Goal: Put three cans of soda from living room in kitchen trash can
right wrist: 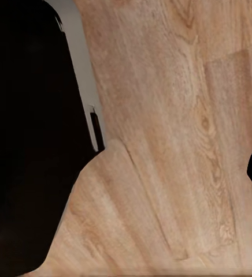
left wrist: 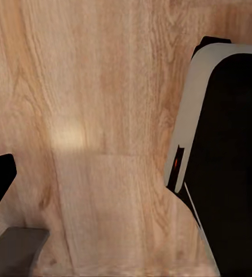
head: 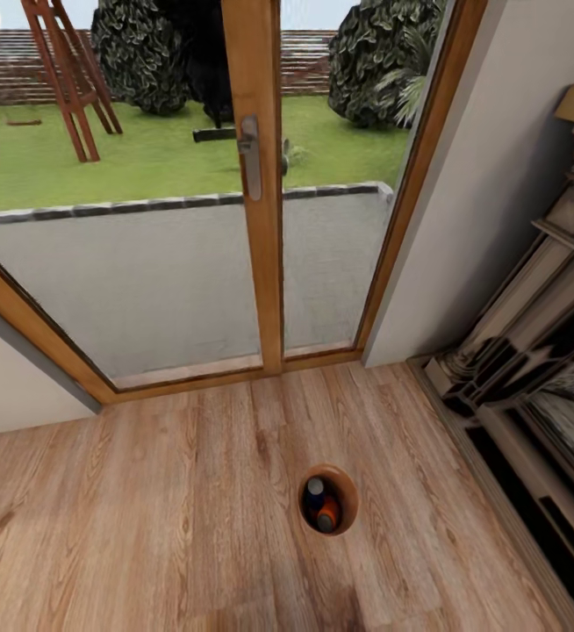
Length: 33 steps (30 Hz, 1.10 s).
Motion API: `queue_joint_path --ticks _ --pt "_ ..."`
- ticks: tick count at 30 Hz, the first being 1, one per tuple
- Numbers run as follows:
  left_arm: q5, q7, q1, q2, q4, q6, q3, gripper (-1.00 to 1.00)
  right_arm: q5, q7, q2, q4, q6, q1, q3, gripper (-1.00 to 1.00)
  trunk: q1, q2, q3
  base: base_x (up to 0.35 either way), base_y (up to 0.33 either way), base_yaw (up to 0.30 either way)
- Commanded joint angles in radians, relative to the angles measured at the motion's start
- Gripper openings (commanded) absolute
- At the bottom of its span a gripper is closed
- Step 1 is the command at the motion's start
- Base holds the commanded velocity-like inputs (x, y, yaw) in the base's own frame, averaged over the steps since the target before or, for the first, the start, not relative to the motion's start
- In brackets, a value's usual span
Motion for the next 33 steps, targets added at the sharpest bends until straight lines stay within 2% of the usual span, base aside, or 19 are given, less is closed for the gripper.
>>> queue_joint_path --ticks 1,9,23,30,33 --pt "-0.001 0.008 0.0 0.001 0.003 0.067 -0.002 1.0 0.0 -0.002 -0.001 0.0 -0.003 0.0 -0.001 1.0 -0.004 0.007 0.003 0.0 0.0 0.0" --pt "-0.002 0.009 0.0 0.001 0.006 0.109 -0.046 1.0 0.001 -0.003 0.002 -0.008 -0.024 0.0 -0.002 1.0 -0.008 0.015 0.006 0.0 0.0 0.0" --pt "0.003 0.013 0.001 0.001 -0.003 0.085 -0.061 1.0 0.003 -0.003 0.005 0.003 -0.03 0.0 0.006 1.0 -0.008 0.015 0.006 0.0 0.0 0.0" --pt "-0.002 0.008 0.001 0.001 0.0 0.085 -0.085 1.0 0.004 -0.003 0.008 0.065 -0.029 0.0 0.004 1.0 -0.008 0.015 0.006 0.0 0.0 0.0" --pt "-0.002 0.006 0.001 0.001 0.001 0.088 -0.119 1.0 0.004 -0.002 0.008 0.115 -0.029 0.0 0.003 1.0 -0.008 0.015 0.006 0.0 0.0 0.0"
